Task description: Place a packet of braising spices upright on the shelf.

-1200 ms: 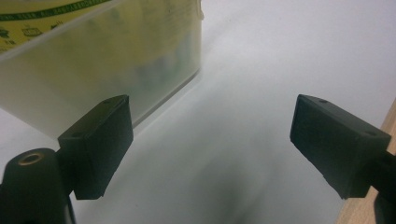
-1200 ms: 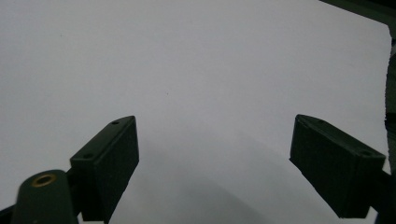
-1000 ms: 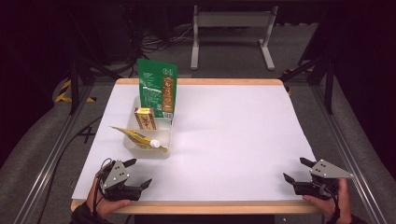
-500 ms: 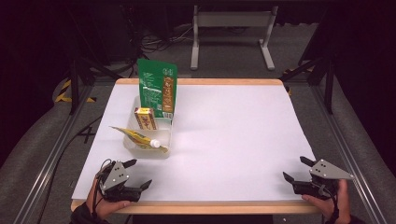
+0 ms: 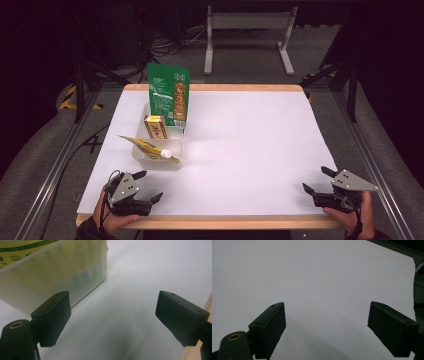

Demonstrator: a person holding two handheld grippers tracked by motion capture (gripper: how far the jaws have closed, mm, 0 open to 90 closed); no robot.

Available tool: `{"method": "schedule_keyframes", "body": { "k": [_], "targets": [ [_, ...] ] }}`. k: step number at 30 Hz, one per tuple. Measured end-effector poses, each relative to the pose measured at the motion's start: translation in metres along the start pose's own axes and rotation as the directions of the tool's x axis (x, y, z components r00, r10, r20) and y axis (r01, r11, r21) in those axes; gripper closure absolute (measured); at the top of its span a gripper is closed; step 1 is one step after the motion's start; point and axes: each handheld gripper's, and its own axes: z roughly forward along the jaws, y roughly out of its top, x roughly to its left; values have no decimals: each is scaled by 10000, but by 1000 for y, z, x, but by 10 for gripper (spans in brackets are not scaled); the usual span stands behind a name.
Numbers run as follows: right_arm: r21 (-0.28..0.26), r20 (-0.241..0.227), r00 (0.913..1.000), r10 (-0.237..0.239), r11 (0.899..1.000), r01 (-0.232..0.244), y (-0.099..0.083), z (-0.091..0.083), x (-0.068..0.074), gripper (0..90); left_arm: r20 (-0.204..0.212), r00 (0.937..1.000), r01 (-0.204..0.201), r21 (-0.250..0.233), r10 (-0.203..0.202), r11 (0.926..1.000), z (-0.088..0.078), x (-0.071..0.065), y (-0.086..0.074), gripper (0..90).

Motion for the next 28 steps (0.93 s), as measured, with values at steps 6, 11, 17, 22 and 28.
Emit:
{"method": "schedule_keyframes", "body": {
  "k": [6, 11, 17, 22, 28],
  "targets": [
    [24, 27, 10000, -32, 10000, 32, 0, 1, 0, 153, 17, 10000, -8, 8, 8, 10000, 0, 0, 0, 138],
    [25, 8, 10000, 30, 10000, -30, 0, 1, 0, 153, 16, 10000, -1, 34, 1, 10000, 1, 0, 0, 138],
    [12, 31, 10000, 93, 10000, -93, 1, 1, -2, 153, 76, 10000, 58, 46, -58, 10000, 3, 2, 0, 138],
    [35, 8, 10000, 71, 10000, -71, 1, 2, -1, 152, 83, 10000, 19, 53, -19, 10000, 2, 1, 0, 138],
    [14, 9, 10000, 54, 10000, -54, 1, 1, -1, 152, 78, 10000, -31, 51, 30, 10000, 2, -1, 1, 138]
  ]
}}
